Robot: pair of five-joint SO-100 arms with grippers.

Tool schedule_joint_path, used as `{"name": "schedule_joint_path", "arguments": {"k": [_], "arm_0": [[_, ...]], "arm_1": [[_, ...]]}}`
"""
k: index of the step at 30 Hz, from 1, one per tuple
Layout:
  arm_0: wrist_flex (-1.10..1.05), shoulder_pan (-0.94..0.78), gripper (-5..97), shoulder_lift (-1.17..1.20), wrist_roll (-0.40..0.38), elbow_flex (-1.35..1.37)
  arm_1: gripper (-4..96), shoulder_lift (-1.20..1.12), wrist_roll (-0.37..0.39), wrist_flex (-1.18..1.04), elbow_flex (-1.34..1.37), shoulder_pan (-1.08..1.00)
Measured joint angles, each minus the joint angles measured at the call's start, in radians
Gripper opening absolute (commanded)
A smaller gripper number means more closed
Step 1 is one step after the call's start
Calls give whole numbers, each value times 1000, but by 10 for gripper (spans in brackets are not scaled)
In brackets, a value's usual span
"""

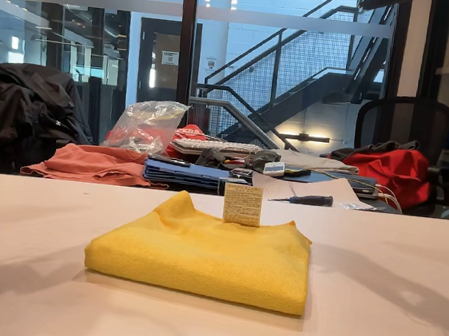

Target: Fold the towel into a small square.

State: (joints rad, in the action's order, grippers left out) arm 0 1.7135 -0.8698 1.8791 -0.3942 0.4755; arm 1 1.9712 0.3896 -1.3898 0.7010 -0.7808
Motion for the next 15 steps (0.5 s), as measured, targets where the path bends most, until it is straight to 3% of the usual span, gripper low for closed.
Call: {"name": "schedule_joint_path", "arguments": {"k": [5, 11, 15], "arm_0": [[-15, 3, 173, 0, -9, 9], [-23, 2, 173, -2, -8, 11], [-28, -9, 173, -2, -8, 11]], "arm_1": [[195, 3, -60, 35, -3, 9], [195, 5, -155, 25, 3, 222], [195, 6, -161, 25, 3, 333]]}}
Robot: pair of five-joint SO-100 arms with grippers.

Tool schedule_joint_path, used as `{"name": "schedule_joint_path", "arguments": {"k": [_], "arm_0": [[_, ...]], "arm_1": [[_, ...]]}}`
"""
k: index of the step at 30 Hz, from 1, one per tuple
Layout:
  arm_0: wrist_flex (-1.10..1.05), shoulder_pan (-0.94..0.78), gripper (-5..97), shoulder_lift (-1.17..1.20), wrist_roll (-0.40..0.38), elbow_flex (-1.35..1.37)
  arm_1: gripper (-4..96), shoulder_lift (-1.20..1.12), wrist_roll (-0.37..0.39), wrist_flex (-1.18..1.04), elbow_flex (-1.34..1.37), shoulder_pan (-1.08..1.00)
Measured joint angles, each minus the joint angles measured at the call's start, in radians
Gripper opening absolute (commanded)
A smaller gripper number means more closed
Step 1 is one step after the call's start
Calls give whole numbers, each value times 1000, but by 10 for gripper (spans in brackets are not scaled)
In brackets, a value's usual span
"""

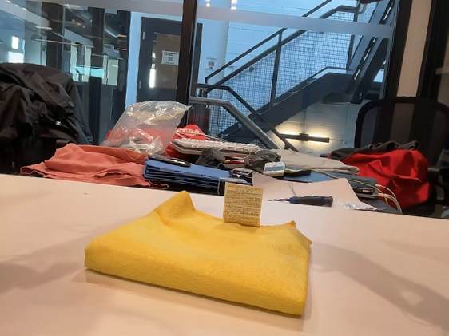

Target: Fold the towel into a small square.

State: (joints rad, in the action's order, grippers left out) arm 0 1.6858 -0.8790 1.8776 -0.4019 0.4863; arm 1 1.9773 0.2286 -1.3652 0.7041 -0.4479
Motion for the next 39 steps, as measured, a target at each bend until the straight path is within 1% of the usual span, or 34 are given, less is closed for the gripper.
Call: {"name": "schedule_joint_path", "arguments": {"k": [3, 5, 12, 13, 17, 24, 25, 27, 30, 39], "arm_0": [[2, 12, 173, 0, 0, 0], [5, 3, 173, 0, 0, 0], [6, -3, 173, 0, 0, 0], [8, 0, 173, 0, 0, 0], [8, 6, 173, 0, 0, 0], [8, -3, 173, 0, 0, 0], [8, -3, 173, 0, 0, 0], [8, 5, 173, -2, 0, 0], [9, 3, 173, -3, 0, 0], [9, 0, 173, -3, 0, 0]], "arm_1": [[195, 0, -11, 0, 0, 8], [195, -3, -17, 2, 0, -26], [195, 14, -12, 0, 0, -261], [195, 18, 5, 2, 0, -285], [195, -17, -3, -2, 20, -293], [195, -207, -11, 11, 106, -345], [195, -215, -17, 18, 106, -368], [195, -219, 3, 38, 95, -428], [195, -219, -2, 60, 81, -471], [195, -219, 0, 63, 78, -471]]}}
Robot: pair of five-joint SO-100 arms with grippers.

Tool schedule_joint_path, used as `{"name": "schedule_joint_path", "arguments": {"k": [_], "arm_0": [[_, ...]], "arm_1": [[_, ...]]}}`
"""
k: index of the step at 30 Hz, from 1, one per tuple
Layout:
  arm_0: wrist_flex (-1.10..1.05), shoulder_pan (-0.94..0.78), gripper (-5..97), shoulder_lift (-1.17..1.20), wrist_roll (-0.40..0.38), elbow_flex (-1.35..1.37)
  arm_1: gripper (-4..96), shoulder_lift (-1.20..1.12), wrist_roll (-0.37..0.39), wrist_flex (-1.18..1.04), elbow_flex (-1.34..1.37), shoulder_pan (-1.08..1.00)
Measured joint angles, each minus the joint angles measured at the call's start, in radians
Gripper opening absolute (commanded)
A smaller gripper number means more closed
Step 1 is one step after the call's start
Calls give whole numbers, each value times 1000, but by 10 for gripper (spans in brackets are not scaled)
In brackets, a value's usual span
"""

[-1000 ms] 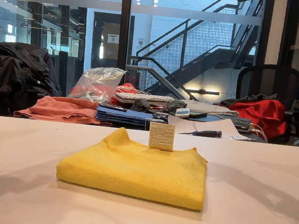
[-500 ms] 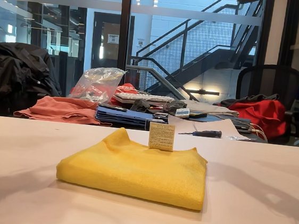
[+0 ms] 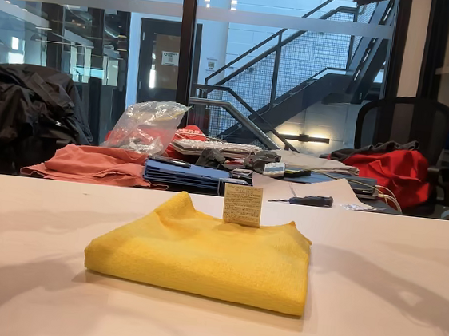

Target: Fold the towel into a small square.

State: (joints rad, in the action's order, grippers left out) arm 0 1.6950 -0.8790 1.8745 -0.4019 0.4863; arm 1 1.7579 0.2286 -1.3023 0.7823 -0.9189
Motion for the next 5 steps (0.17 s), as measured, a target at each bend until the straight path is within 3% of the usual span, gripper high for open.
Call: {"name": "schedule_joint_path", "arguments": {"k": [5], "arm_0": [[0, -2, 173, 0, 0, 0]], "arm_1": [[195, -2, 5, -5, 0, -6]]}}
